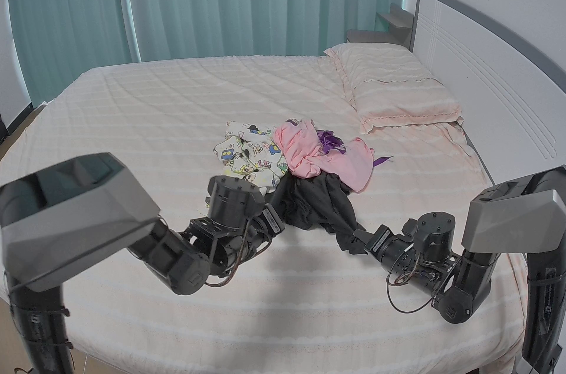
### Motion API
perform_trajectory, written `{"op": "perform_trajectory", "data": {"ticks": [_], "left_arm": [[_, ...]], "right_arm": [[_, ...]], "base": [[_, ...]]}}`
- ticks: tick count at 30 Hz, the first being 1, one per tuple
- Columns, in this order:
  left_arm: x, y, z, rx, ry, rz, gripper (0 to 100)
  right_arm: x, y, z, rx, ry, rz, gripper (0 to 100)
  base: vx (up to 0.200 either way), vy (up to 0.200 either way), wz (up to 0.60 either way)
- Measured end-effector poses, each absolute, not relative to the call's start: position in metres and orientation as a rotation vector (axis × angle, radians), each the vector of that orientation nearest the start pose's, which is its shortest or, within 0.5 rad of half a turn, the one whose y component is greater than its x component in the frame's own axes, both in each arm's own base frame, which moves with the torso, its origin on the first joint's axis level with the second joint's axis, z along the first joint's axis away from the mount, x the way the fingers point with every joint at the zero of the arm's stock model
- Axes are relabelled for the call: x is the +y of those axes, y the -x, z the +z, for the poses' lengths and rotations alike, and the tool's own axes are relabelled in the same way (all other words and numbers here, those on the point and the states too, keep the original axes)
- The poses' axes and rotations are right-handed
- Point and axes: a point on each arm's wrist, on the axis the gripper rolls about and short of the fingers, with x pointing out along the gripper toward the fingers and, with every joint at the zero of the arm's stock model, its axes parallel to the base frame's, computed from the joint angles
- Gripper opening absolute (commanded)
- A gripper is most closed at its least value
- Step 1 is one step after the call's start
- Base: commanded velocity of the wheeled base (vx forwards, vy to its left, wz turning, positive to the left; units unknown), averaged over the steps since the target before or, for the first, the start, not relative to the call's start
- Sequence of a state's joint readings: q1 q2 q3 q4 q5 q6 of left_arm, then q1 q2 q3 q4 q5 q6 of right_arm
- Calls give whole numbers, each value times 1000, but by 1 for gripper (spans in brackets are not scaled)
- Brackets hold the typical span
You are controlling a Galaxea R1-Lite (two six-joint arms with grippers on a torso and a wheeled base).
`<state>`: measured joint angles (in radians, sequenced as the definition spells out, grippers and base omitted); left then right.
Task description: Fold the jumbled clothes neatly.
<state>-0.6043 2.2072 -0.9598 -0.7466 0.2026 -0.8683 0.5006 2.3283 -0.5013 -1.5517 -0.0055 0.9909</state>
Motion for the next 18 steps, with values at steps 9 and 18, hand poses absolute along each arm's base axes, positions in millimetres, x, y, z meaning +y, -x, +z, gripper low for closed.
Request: {"op": "perform_trajectory", "data": {"ticks": [9,18], "left_arm": [[-202,-283,151,445,754,-287,0],[-169,-240,234,252,849,-395,0]], "right_arm": [[158,-273,86,295,-930,486,0],[134,-243,202,83,-934,648,0]], "base": [[0,0,0],[0,0,0]]}}
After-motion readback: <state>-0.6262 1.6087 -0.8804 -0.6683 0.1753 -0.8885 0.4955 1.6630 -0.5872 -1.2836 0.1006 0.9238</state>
